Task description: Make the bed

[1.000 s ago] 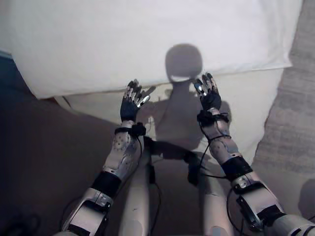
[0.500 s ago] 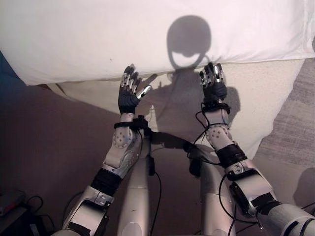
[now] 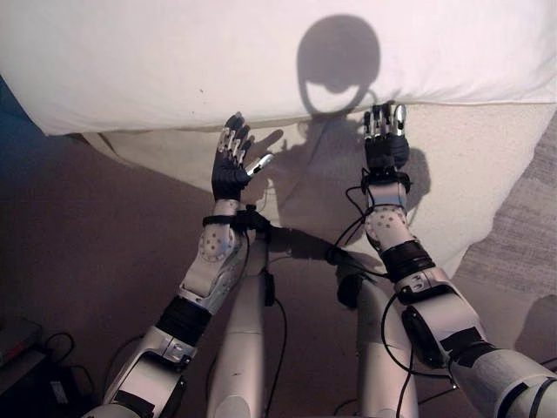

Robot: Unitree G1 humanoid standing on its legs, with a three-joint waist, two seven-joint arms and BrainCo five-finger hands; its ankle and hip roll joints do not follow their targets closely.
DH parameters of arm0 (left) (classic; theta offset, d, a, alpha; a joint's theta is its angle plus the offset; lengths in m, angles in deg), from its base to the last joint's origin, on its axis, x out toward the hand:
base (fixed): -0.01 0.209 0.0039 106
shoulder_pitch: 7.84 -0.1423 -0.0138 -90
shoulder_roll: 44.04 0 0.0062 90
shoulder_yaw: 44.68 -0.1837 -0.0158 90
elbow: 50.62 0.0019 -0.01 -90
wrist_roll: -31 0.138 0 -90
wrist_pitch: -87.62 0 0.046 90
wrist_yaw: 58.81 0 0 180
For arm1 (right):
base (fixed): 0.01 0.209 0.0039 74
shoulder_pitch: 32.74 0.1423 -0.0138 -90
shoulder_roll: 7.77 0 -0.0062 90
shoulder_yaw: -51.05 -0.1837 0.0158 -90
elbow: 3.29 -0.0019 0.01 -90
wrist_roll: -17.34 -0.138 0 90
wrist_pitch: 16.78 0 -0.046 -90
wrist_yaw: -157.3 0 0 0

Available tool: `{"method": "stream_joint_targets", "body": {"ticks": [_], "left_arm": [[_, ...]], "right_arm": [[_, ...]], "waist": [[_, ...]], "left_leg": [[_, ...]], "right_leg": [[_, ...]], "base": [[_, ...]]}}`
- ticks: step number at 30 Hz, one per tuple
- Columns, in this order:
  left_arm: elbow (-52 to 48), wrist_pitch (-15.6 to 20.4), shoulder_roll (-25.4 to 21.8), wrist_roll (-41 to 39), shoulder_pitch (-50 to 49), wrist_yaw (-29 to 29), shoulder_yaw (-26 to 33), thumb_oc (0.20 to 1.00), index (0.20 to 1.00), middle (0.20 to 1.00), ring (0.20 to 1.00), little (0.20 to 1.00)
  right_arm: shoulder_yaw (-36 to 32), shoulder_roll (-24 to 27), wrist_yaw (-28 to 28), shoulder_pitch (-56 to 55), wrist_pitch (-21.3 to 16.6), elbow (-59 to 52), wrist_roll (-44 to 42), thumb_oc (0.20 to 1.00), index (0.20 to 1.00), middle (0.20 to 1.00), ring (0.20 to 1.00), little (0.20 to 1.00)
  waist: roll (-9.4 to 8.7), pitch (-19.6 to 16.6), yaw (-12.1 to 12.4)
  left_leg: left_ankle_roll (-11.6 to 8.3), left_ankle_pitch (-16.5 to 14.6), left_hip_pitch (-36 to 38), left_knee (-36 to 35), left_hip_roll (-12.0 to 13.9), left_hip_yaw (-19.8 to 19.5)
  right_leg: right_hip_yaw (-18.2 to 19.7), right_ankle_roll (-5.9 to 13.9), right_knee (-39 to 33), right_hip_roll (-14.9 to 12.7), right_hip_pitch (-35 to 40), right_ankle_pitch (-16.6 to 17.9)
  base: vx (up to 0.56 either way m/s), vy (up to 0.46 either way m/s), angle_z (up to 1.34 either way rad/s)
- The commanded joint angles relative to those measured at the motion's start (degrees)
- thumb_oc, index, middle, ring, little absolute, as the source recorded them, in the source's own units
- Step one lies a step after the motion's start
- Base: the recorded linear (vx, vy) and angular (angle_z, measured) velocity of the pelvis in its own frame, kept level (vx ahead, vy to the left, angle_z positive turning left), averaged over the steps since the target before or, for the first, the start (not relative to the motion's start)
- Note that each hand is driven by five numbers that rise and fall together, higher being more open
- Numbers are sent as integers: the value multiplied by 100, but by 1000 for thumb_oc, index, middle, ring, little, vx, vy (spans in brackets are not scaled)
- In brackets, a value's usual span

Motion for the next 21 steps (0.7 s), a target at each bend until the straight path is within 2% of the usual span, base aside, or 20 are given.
{"method": "stream_joint_targets", "body": {"ticks": [1, 8, 16, 21], "left_arm": [[-648, 269, -175, 266, 155, 38, -77, 1000, 1000, 1000, 1000, 1000], [-737, 290, -233, 315, 87, 9, -36, 1000, 1000, 1000, 1000, 1000], [-822, 373, -329, 333, 17, 3, -39, 1000, 1000, 1000, 1000, 1000], [-852, 363, -396, 356, -22, -27, -20, 1000, 1000, 1000, 1000, 1000]], "right_arm": [[-197, 129, -29, -40, -199, -173, -49, 1000, 1000, 1000, 1000, 1000], [-414, 334, -104, -193, -388, -392, 31, 1000, 1000, 1000, 1000, 1000], [-717, 529, -265, -252, -782, -654, 310, 1000, 1000, 1000, 1000, 1000], [-845, 443, -374, -331, -1053, -1058, 312, 1000, 1000, 1000, 1000, 1000]], "waist": [[-148, -90, 172], [-186, -90, 81], [-227, -90, -35], [-251, -90, -108]], "left_leg": [[-332, -881, 153, 508, -78, 126], [-300, -914, 149, 539, -97, 154], [-244, -977, 169, 554, -101, 246], [-226, -1017, 188, 580, -106, 287]], "right_leg": [[-55, 697, -1140, -175, 370, 1184], [-21, 703, -1127, -179, 337, 1194], [100, 728, -1164, -165, 291, 1243], [146, 720, -1170, -151, 270, 1239]], "base": [[0, 0, 0], [0, 0, 0], [1, 7, 0], [1, 2, -1]]}}
